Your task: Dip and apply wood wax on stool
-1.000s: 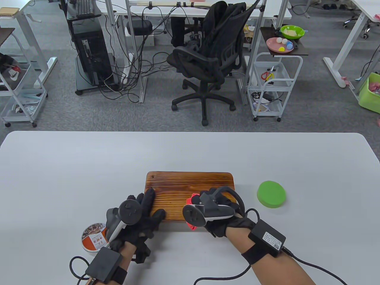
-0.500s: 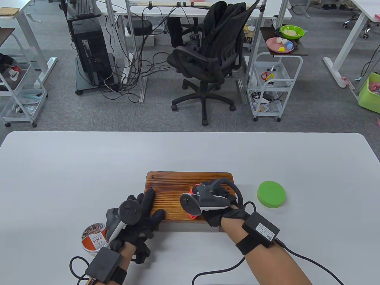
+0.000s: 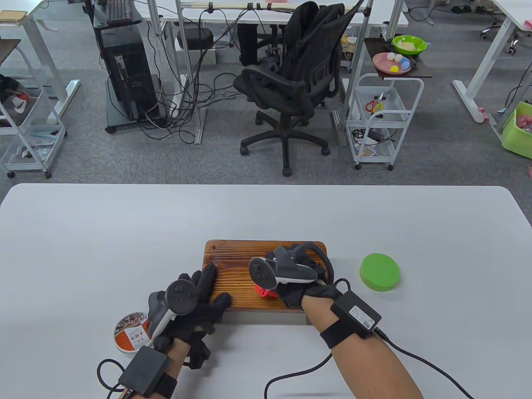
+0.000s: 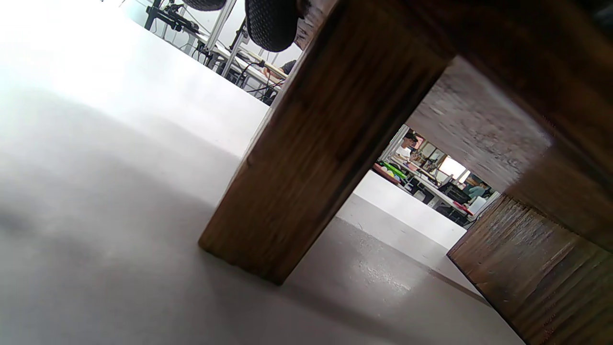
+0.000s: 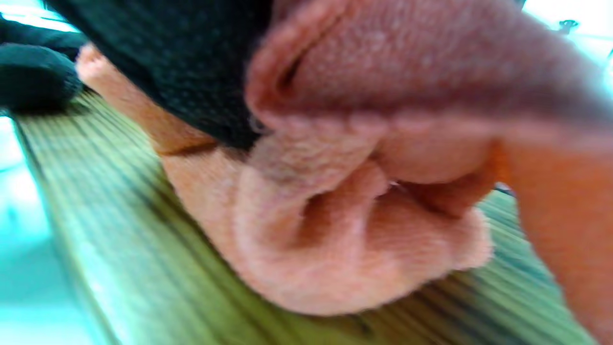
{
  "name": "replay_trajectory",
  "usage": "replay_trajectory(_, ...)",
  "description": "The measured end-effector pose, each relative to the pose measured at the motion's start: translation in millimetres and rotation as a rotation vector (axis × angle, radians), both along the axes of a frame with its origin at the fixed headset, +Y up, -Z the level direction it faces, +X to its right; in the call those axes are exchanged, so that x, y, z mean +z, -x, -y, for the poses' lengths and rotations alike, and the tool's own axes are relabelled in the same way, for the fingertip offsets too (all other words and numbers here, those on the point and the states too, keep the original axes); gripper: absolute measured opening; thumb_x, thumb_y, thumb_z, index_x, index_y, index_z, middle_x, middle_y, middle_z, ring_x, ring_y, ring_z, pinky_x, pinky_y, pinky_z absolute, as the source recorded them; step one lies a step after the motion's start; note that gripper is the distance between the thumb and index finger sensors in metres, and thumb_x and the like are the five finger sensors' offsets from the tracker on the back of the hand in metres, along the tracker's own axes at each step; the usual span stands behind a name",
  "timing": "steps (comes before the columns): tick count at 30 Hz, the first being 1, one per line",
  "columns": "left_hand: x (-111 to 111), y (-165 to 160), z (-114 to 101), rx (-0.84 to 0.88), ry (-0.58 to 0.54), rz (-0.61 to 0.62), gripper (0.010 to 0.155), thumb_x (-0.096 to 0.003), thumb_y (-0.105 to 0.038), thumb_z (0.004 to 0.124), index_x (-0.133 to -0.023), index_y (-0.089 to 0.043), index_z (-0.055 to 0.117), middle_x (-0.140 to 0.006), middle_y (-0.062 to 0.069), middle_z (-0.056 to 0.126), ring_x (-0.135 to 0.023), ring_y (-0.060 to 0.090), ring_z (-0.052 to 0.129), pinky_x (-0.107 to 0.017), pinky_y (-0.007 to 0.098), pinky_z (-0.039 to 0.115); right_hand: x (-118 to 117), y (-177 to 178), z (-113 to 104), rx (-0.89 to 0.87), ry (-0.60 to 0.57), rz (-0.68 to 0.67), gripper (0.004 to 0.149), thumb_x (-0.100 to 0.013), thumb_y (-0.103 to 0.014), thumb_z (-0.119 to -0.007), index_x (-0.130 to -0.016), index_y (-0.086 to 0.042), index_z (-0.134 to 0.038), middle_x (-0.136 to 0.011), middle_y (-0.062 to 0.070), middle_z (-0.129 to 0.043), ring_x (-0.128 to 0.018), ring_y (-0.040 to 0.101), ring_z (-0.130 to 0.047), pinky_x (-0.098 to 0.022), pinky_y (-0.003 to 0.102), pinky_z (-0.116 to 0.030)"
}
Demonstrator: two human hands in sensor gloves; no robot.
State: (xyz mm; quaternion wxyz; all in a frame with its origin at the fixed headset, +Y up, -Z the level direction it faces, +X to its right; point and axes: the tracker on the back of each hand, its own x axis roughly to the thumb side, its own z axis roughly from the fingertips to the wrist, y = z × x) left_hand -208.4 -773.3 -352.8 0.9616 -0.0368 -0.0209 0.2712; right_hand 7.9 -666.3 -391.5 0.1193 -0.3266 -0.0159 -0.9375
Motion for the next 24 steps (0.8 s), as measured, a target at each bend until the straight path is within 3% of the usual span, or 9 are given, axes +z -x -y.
replay_trajectory(3, 0.1, 0.1, 0.2, 0.001, 0.000, -0.001, 0.095, -0.0404, -0.084, 0.064, -0.116, -0.041, 0.026, -0.125, 0.013, 0.042, -0.113, 0.049, 0.029, -0.070, 0.082, 0.032, 22.3, 15.7, 1.0, 0.058, -0.014, -0.126, 0.067, -0.032, -0.034, -0.102, -0.094, -0.032, -0.077, -0.096, 0.004, -0.084, -0.079, 0.031, -0.089, -0.063, 0.054, -0.073)
replay_trajectory(5, 0.0, -0.1, 0.1, 0.002, 0.000, -0.001, 0.095, -0.0405, -0.084, 0.064, -0.116, -0.041, 0.026, -0.125, 0.013, 0.042, -0.113, 0.050, 0.029, -0.070, 0.082, 0.032, 34.1, 22.0, -1.1, 0.027, 0.043, -0.196, 0.067, -0.032, -0.034, -0.102, -0.094, -0.033, -0.077, -0.096, 0.003, -0.084, -0.079, 0.031, -0.089, -0.064, 0.054, -0.073)
replay_trajectory(8, 0.0, 0.1, 0.2, 0.003, 0.000, -0.001, 0.095, -0.0405, -0.084, 0.064, -0.116, -0.041, 0.026, -0.125, 0.013, 0.042, -0.113, 0.050, 0.029, -0.070, 0.082, 0.032, 40.6, 26.8, -2.3, 0.020, 0.077, -0.242, 0.067, -0.032, -0.034, -0.102, -0.094, -0.033, -0.077, -0.096, 0.002, -0.084, -0.080, 0.031, -0.089, -0.064, 0.055, -0.073)
replay_trajectory(15, 0.2, 0.1, 0.3, 0.003, 0.000, -0.002, 0.095, -0.0405, -0.084, 0.064, -0.116, -0.041, 0.026, -0.125, 0.013, 0.042, -0.113, 0.049, 0.029, -0.070, 0.082, 0.032, -7.0, 18.9, -5.2, 0.073, -0.004, -0.039, 0.067, -0.032, -0.036, -0.101, -0.094, -0.035, -0.077, -0.096, 0.002, -0.085, -0.079, 0.030, -0.090, -0.063, 0.056, -0.073)
replay_trajectory(17, 0.2, 0.2, 0.3, 0.003, 0.000, -0.001, 0.095, -0.0405, -0.084, 0.064, -0.116, -0.041, 0.026, -0.125, 0.013, 0.042, -0.113, 0.049, 0.029, -0.070, 0.082, 0.032, -20.6, 19.4, -4.1, 0.010, 0.042, 0.020, 0.067, -0.032, -0.036, -0.101, -0.095, -0.033, -0.077, -0.095, 0.003, -0.085, -0.078, 0.031, -0.090, -0.062, 0.056, -0.073)
replay_trajectory(20, 0.2, 0.1, 0.3, 0.003, 0.000, -0.001, 0.095, -0.0406, -0.084, 0.064, -0.116, -0.041, 0.026, -0.125, 0.013, 0.042, -0.113, 0.049, 0.029, -0.070, 0.082, 0.032, -18.9, 29.3, -4.1, 0.037, 0.030, 0.004, 0.066, -0.032, -0.035, -0.102, -0.094, -0.032, -0.078, -0.095, 0.004, -0.086, -0.077, 0.032, -0.090, -0.062, 0.055, -0.074)
replay_trajectory(24, 0.1, 0.2, 0.5, 0.004, 0.001, -0.001, 0.095, -0.0404, -0.084, 0.064, -0.116, -0.041, 0.026, -0.125, 0.013, 0.042, -0.113, 0.049, 0.029, -0.070, 0.082, 0.032, 2.1, 43.5, -3.1, 0.048, 0.063, -0.150, 0.066, -0.032, -0.034, -0.102, -0.094, -0.033, -0.078, -0.096, 0.003, -0.084, -0.079, 0.031, -0.089, -0.065, 0.056, -0.072)
